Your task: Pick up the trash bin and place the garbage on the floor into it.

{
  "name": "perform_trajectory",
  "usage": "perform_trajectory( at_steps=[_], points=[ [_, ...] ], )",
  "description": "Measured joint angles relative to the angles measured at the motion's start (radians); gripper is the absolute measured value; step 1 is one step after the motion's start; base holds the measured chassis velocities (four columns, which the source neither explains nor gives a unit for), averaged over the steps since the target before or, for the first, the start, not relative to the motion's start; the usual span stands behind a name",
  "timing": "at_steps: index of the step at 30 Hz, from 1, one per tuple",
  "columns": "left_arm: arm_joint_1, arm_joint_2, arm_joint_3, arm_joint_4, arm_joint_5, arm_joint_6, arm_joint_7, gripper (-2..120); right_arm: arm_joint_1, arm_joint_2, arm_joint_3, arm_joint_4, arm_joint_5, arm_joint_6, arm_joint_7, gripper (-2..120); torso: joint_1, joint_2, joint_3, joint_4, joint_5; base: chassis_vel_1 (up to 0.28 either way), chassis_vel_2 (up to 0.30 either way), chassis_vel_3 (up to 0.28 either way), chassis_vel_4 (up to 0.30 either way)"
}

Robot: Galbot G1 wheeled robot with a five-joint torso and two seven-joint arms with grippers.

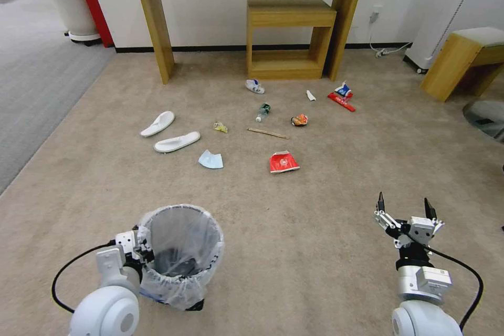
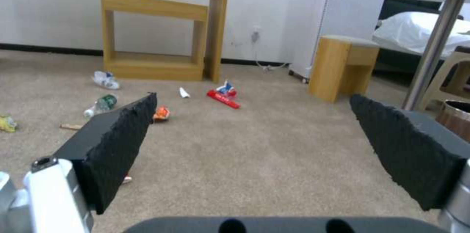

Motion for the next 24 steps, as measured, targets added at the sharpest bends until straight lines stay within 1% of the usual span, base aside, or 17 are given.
perform_trajectory(
  at_steps=[11,14,24],
  points=[
    [-0.017,-0.020,-0.020,-0.030,-0.047,0.005,-0.005,3,-0.006,-0.005,0.004,0.004,-0.001,0.000,-0.001,100,0.000,0.000,0.000,0.0000,0.0001,0.000,0.000,0.000,0.000],
    [-0.035,-0.038,-0.038,-0.045,-0.082,0.008,-0.018,3,-0.008,-0.011,0.006,0.007,0.003,-0.003,-0.001,100,0.000,0.000,0.000,0.0000,0.0001,0.000,0.000,0.000,0.000],
    [-0.058,-0.093,-0.070,-0.067,-0.118,0.008,-0.021,3,-0.012,-0.023,0.013,0.004,0.008,-0.008,-0.002,100,0.000,0.000,0.000,0.0000,0.0001,0.000,0.000,0.000,0.000]
  ],
)
